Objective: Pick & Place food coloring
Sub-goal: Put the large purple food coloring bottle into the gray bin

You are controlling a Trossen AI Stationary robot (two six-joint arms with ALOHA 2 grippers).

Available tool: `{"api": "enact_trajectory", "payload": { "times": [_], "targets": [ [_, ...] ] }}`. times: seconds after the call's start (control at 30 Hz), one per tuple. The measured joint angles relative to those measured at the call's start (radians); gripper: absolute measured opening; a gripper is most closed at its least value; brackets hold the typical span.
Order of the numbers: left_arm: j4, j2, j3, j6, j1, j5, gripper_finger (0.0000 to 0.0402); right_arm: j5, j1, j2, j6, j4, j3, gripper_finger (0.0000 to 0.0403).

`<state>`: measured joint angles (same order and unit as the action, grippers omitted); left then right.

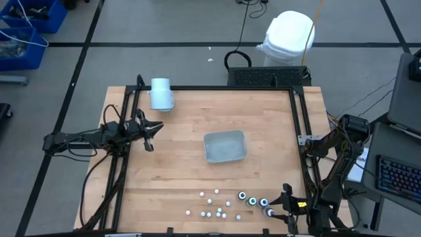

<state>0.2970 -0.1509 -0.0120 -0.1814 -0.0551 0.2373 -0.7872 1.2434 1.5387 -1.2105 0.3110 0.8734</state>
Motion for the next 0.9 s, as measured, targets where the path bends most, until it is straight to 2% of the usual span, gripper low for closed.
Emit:
{"api": "enact_trajectory", "payload": {
  "times": [0.4, 0.67, 0.9],
  "targets": [
    [0.000, 0.000, 0.000, 0.003, 0.000, 0.000, 0.0056, 0.003, -0.049, -0.001, 0.024, 0.055, 0.002, 0.0210],
    [-0.002, 0.000, 0.000, 0.003, 0.000, 0.000, 0.0056, 0.088, -0.056, 0.009, 0.052, 0.081, -0.005, 0.0210],
    [-0.005, 0.000, 0.000, 0.002, 0.000, 0.000, 0.0056, 0.065, -0.058, 0.002, 0.056, 0.087, -0.001, 0.0210]
  ]
}}
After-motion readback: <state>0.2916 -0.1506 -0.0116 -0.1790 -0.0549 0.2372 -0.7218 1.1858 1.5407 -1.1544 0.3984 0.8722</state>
